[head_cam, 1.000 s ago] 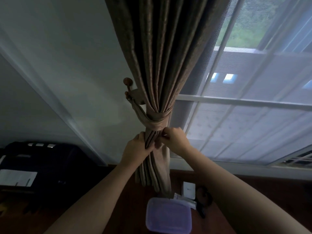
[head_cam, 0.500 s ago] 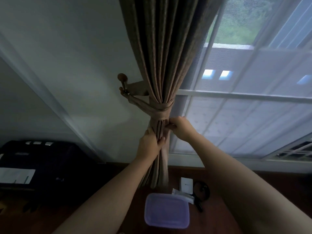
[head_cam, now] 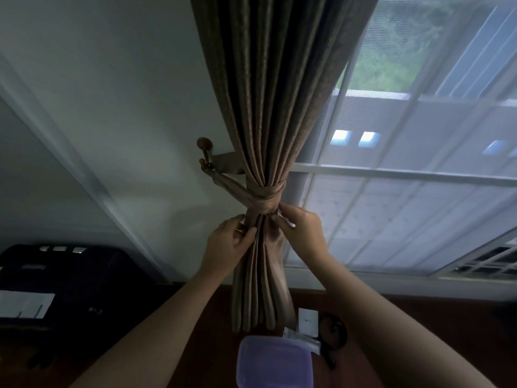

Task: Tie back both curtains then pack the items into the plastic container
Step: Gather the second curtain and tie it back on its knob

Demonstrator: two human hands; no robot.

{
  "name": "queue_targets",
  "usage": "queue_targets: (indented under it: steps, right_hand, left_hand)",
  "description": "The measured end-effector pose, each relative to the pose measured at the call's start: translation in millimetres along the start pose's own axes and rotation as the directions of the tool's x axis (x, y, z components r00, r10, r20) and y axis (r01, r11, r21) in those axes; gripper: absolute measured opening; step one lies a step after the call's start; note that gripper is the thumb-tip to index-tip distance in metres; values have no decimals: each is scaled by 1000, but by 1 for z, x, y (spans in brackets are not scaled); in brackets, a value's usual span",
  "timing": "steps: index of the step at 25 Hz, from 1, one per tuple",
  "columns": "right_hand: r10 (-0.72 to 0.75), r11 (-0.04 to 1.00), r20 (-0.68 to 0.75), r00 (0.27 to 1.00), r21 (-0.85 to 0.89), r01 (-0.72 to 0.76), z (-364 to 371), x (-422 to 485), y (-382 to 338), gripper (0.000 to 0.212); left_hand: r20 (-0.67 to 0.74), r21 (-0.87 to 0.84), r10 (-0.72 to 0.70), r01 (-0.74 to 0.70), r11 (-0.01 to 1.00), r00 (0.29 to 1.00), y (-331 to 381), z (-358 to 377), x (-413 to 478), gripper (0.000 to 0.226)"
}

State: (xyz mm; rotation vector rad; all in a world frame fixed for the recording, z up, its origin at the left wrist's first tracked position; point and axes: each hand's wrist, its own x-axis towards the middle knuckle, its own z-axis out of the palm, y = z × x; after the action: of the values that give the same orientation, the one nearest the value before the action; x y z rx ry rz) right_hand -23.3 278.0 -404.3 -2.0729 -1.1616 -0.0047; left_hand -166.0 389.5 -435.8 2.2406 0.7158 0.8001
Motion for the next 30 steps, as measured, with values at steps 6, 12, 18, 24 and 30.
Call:
queue_targets:
  steps: [6, 12, 18, 24, 30]
  right_hand:
    - [33, 987, 72, 997, -162, -21, 1, 10, -17, 18]
    - [-76, 979, 41, 996, -185, 83, 0, -16, -17, 10]
    - [12, 973, 203, 979, -228, 36, -16, 13, -11, 21]
    - [75, 994, 133, 988, -84, -64, -6, -10, -24, 28]
    - [109, 986, -2, 994, -130, -109, 6, -11, -16, 19]
  left_hand:
    - [-46, 177, 132, -122, 977, 990, 11, 8, 12, 46]
    - [-42, 209, 104, -92, 974, 994, 33, 18, -7, 30]
    - [144, 170, -26, 1, 985, 989, 36, 5, 20, 31]
    - [217, 163, 23, -60, 985, 976, 10, -12, 19, 25]
    - [161, 64, 68, -79, 995, 985, 2, -8, 15, 22]
